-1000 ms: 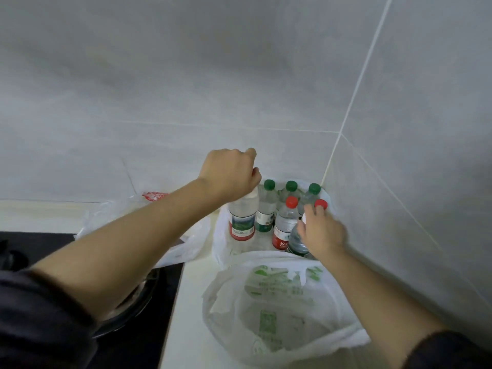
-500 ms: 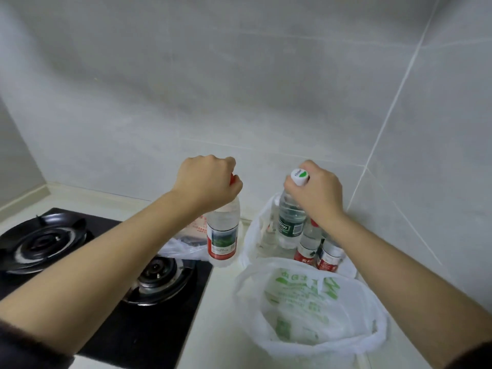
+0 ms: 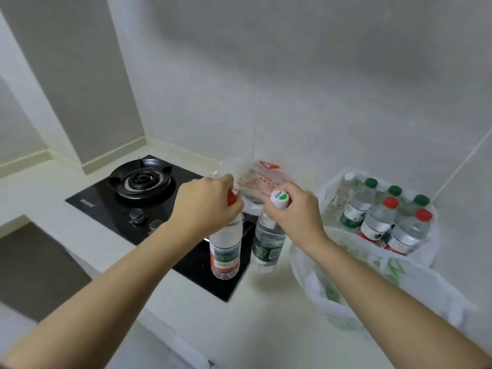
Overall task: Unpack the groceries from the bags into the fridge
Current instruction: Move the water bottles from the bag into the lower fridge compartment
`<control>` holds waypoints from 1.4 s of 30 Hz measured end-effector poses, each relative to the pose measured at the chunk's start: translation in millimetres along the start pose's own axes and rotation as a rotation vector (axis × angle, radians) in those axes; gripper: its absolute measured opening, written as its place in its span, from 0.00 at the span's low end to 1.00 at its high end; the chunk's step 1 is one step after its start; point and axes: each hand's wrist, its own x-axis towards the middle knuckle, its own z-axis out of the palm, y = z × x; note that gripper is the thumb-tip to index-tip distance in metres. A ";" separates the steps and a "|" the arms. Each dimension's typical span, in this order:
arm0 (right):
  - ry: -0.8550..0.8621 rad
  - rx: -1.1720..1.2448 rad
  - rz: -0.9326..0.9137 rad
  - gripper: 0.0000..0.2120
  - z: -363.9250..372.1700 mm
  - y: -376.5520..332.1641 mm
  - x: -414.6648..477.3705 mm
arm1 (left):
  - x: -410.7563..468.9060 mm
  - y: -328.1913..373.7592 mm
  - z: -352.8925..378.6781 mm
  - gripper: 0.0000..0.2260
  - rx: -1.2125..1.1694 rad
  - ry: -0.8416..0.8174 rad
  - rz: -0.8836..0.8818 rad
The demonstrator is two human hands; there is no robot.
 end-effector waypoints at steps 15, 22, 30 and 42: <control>-0.202 -0.011 0.133 0.15 48.7 41.6 -76.9 | -101.0 -31.7 73.8 0.12 0.018 -0.119 -0.255; -0.193 0.022 0.153 0.14 52.7 48.4 -78.9 | -115.6 -35.6 85.3 0.13 -0.075 -0.079 -0.356; -0.116 -0.019 0.056 0.16 59.8 58.8 -89.7 | -135.4 -25.4 93.9 0.16 -0.333 0.013 -0.528; -0.246 0.320 0.253 0.31 77.1 86.7 -126.6 | -181.8 -26.4 143.4 0.38 -0.833 -0.003 -0.643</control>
